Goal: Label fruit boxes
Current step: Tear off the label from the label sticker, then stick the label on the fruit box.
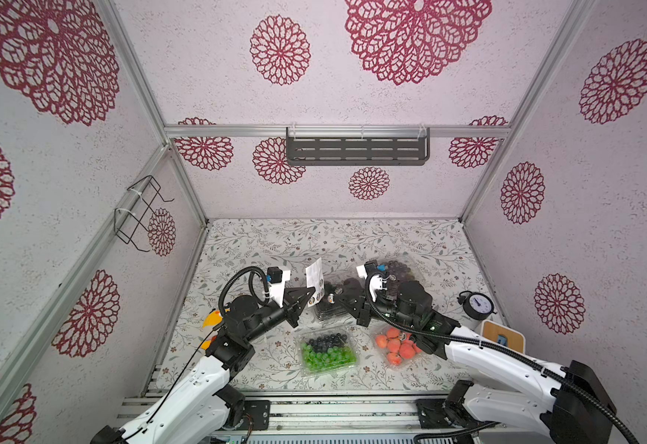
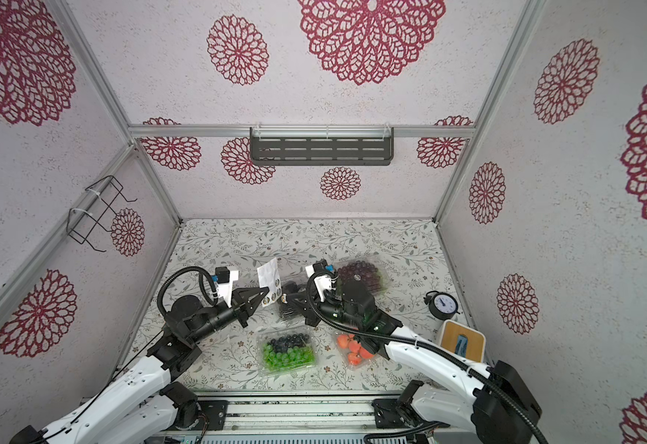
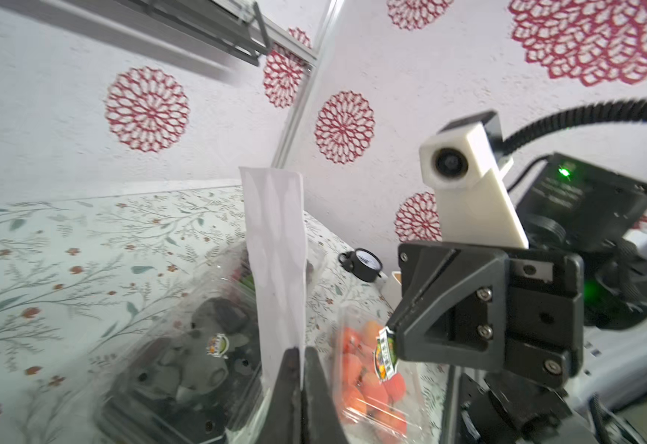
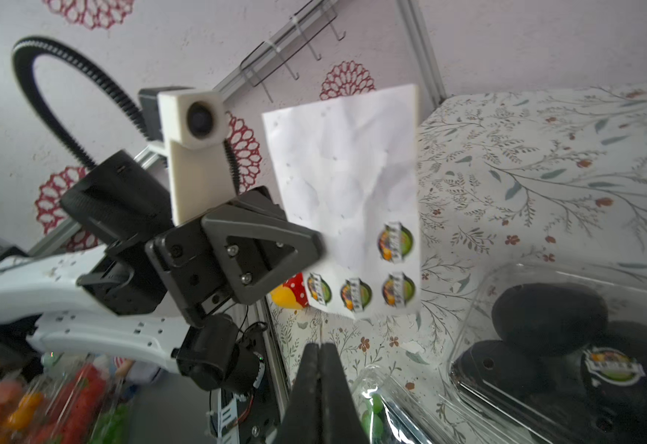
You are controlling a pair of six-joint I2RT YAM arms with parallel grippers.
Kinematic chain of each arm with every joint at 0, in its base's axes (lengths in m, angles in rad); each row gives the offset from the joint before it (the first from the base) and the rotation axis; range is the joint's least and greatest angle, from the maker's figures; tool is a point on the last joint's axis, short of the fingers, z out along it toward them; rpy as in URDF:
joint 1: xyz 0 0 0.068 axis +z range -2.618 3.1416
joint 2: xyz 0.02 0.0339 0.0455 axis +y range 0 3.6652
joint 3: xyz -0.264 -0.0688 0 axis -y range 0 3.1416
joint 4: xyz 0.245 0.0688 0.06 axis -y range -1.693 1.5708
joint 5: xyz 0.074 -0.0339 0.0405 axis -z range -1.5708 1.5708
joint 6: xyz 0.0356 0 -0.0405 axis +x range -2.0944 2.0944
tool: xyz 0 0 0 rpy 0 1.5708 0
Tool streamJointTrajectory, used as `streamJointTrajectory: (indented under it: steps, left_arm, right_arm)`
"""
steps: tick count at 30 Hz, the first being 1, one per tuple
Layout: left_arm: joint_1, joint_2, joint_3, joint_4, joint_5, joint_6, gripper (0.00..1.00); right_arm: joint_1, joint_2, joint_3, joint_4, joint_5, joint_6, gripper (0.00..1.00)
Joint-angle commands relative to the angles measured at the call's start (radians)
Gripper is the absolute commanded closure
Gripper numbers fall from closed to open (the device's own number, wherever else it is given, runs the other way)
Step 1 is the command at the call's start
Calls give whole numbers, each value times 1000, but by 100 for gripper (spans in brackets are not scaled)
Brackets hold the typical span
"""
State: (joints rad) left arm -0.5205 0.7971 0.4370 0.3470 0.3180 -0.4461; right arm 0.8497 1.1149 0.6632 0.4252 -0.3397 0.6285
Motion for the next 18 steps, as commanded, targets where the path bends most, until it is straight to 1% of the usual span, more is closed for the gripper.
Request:
streamJointTrajectory:
  steps: [1,4,6,7,8,9,11,12,14,16,18]
  left_arm:
    - [5,-40,-1,-59,-173,9,100]
    - [6,-48,-10,-72,-183,-13,100]
    - [6,-63,-28,-88,-198,-28,100]
    - [5,-73,-36,-101,-206,-29,100]
    - [5,-91,-51,-108,-208,-31,100]
    - [5,-113,-66,-119,-214,-40,100]
    - [5,-148,-92,-147,-242,-52,100]
    - [6,-162,-102,-169,-261,-58,100]
    - [6,-179,-119,-196,-274,-67,100]
    - [6,-189,-147,-187,-241,-83,100]
    - [5,-185,-170,-165,-199,-96,100]
  right_arm:
    - [64,-28,0,-99,271,196,100]
    - [210,-31,42,-281,531,264,100]
    - [321,-10,72,-375,683,348,100]
    - [349,3,80,-405,719,398,100]
    - [407,18,79,-418,756,453,100]
    - [441,37,83,-436,790,516,100]
    - [490,82,103,-474,840,600,100]
    - [519,113,120,-508,887,653,100]
    - [557,159,142,-549,945,743,100]
    - [576,184,138,-531,963,791,100]
    - [577,205,130,-542,963,870,100]
